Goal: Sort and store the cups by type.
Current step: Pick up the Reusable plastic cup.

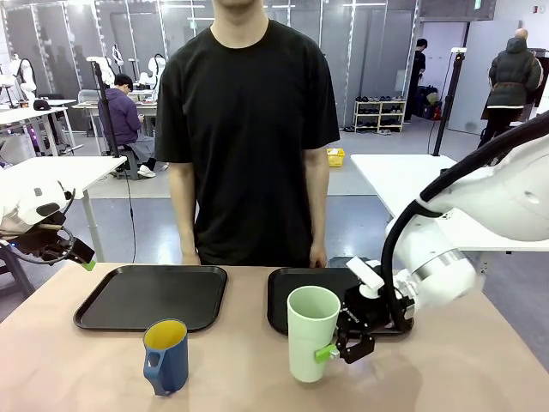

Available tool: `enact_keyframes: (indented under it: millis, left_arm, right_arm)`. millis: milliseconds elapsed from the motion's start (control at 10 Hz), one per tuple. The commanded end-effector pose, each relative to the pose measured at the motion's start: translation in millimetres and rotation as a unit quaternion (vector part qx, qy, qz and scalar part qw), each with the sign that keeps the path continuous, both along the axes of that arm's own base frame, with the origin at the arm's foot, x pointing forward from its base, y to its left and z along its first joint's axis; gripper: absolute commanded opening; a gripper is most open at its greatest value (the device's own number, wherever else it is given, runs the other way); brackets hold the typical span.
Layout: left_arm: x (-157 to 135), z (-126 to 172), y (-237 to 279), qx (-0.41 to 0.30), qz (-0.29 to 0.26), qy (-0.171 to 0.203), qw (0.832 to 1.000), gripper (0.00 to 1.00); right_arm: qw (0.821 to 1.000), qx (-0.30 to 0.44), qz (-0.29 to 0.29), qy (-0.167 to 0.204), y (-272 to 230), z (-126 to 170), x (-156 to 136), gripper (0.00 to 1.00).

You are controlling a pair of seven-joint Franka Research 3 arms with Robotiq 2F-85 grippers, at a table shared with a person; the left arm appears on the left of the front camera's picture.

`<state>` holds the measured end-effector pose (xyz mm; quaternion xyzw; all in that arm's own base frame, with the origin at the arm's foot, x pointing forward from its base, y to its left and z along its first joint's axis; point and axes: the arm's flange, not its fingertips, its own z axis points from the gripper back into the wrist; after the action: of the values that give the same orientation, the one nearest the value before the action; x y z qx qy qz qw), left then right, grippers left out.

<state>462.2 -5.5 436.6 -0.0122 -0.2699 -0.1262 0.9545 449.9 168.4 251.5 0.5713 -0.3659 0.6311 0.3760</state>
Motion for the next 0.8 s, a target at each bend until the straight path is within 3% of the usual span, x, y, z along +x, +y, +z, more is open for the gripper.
enact_keyframes:
  millis: [0, 300, 700]
  left_arm:
    - [0, 0, 2, -0.005, 0.0, 0.0, 1.0, 1.0]
    - [0, 0, 2, -0.005, 0.0, 0.0, 1.0, 1.0]
    - [0, 0, 2, -0.005, 0.0, 0.0, 1.0, 1.0]
  right_arm:
    - [0.999, 0.003, -0.026, -0.027, -19, 9, -25, 0.49]
    - [0.999, -0.012, -0.046, -0.026, -27, 36, -25, 0.49]
    - [0.999, -0.009, -0.031, -0.023, -28, 33, -20, 0.49]
